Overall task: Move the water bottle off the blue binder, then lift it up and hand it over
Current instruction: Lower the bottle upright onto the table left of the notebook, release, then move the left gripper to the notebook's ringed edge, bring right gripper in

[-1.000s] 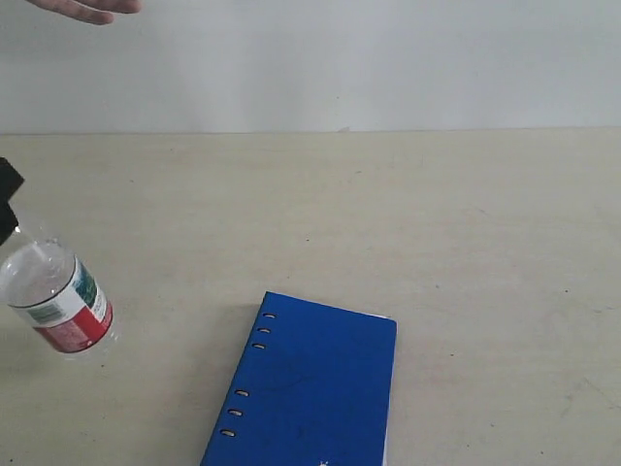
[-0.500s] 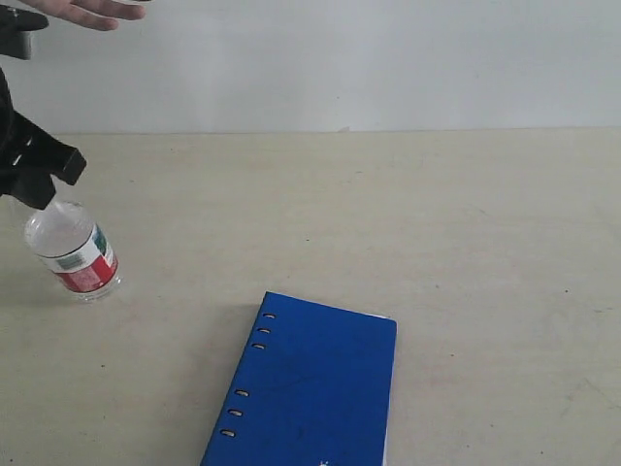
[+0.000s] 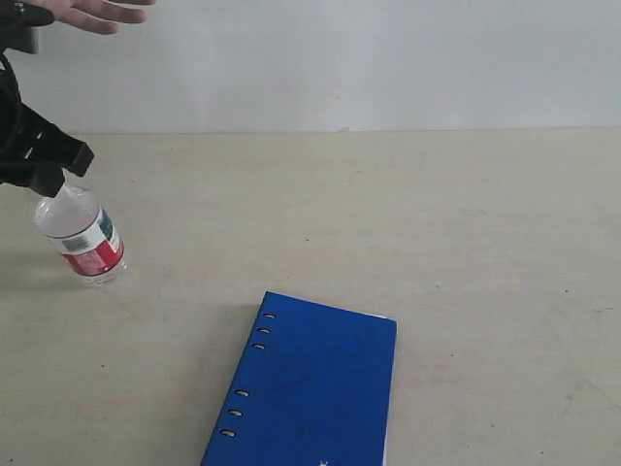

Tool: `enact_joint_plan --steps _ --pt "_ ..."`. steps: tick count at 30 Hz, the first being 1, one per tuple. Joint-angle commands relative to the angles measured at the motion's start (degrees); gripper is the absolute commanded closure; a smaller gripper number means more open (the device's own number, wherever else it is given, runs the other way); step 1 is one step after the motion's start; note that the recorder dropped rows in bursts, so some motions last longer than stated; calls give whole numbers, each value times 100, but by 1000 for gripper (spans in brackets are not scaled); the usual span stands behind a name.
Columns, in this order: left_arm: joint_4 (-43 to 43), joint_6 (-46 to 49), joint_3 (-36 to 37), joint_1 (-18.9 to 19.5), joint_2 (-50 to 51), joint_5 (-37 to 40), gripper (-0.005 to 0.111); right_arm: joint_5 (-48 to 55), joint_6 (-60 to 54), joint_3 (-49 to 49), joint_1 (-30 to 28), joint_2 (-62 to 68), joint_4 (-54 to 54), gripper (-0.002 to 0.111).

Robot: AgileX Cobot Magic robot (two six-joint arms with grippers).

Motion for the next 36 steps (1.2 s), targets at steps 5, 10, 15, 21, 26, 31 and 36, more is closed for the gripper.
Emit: enact_joint_plan --steps 5,10,15,21,26,31,36 --pt "944 -725 8 -7 36 -165 46 -30 -7 -3 -16 -23 -3 108" --pt "602 -448 8 -7 36 -281 41 -30 -7 -3 -16 -23 -3 108" --pt "483 -448 8 -7 36 -368 41 -30 -7 -3 -16 -23 -3 108" --pt "168 -194 8 -7 -51 -560 41 -30 -7 -3 -16 -23 -3 108" --pt "153 -194 8 -7 -323 -546 41 -30 -7 -3 -16 -23 -3 108" --pt "-319 -58 8 -27 -805 -414 50 -30 -7 -3 -16 -23 -3 108" --pt "-2112 1072 267 -27 -1420 -353 55 -30 -7 -3 -16 -23 -3 108"
